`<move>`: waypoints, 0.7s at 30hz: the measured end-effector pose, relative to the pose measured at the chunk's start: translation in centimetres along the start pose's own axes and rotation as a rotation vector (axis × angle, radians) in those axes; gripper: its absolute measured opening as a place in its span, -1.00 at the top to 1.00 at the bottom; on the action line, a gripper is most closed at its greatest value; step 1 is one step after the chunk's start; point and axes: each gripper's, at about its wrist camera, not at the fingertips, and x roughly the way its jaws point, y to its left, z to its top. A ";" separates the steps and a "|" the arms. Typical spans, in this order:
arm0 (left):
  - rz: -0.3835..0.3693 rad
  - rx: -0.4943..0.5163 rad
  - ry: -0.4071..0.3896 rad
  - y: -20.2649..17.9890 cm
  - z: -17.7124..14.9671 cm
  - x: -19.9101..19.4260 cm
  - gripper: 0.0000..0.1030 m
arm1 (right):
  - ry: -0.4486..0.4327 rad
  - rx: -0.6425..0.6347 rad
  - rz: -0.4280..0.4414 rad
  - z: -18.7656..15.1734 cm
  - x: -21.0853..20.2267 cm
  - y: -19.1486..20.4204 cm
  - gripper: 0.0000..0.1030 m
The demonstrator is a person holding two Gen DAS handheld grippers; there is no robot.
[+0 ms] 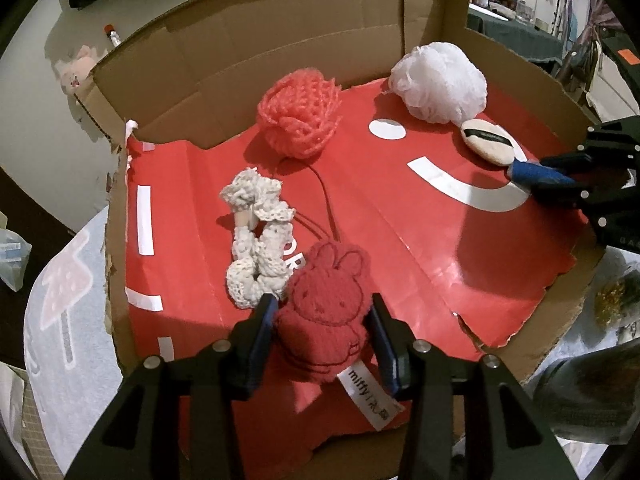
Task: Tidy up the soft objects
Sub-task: 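Lower the bunny pad and blue sponge into the box and open both grippers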
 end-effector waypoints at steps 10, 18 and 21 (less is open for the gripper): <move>0.008 -0.015 -0.014 0.2 0.4 0.0 -0.21 | 0.004 -0.003 -0.002 0.3 0.5 0.3 0.53; -0.002 -0.026 -0.080 0.2 0.1 -1.9 -0.55 | -0.004 0.005 0.005 0.5 0.0 0.2 0.40; -0.009 -0.035 -0.119 0.0 0.0 -3.2 -0.67 | -0.029 0.009 0.031 0.5 -0.9 0.3 0.02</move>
